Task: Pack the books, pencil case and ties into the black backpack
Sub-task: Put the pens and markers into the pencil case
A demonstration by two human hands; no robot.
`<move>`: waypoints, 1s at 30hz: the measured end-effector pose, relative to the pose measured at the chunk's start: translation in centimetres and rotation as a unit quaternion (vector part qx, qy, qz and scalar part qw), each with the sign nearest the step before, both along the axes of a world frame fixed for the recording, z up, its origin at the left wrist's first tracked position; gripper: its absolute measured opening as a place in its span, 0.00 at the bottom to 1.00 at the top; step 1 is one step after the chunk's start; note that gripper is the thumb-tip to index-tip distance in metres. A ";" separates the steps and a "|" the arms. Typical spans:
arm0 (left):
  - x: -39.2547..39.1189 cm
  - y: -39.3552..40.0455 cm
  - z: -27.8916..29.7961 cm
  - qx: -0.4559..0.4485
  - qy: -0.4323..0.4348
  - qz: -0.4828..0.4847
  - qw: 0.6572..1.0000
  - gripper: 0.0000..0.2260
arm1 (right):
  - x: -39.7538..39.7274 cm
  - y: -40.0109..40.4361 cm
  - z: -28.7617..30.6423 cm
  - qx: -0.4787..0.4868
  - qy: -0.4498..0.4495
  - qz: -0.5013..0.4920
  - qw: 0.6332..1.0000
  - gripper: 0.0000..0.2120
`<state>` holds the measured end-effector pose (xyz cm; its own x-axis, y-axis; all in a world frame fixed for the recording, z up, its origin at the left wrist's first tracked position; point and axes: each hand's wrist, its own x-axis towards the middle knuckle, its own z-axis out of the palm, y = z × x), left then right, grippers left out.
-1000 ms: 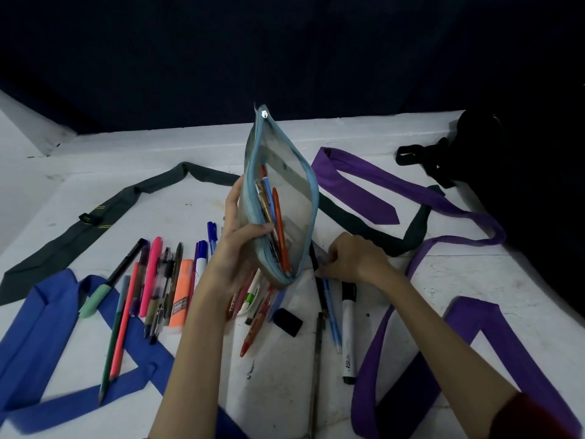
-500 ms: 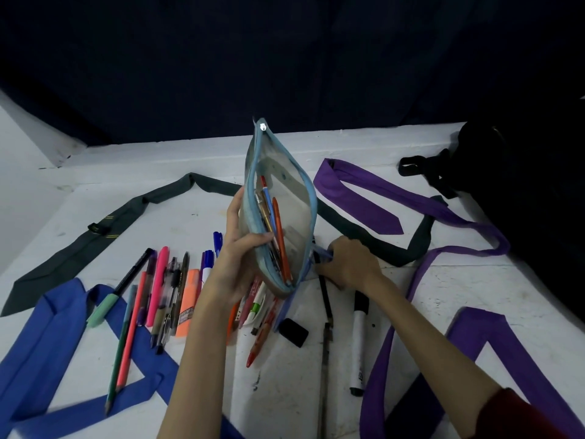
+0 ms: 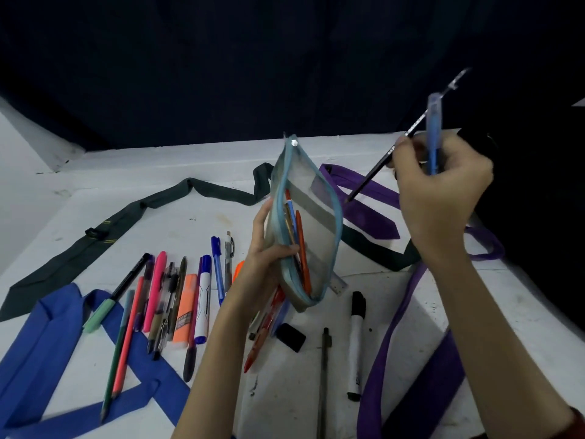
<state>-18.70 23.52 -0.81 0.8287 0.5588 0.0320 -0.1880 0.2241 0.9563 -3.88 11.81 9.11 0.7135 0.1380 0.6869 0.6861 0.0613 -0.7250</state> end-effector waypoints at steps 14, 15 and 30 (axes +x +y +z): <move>0.5 -0.9 0.1 -0.008 -0.012 -0.015 1.000 0.41 | -1.9 -0.1 -0.2 -0.308 0.136 0.244 0.909 0.08; 0.5 -0.8 0.1 -0.009 -0.011 -0.015 1.000 0.42 | -1.9 0.0 0.3 -0.259 0.190 0.274 0.907 0.08; 0.3 -0.6 0.1 0.017 -0.010 -0.011 1.000 0.40 | -3.2 2.5 -1.4 -0.300 0.015 0.139 0.944 0.13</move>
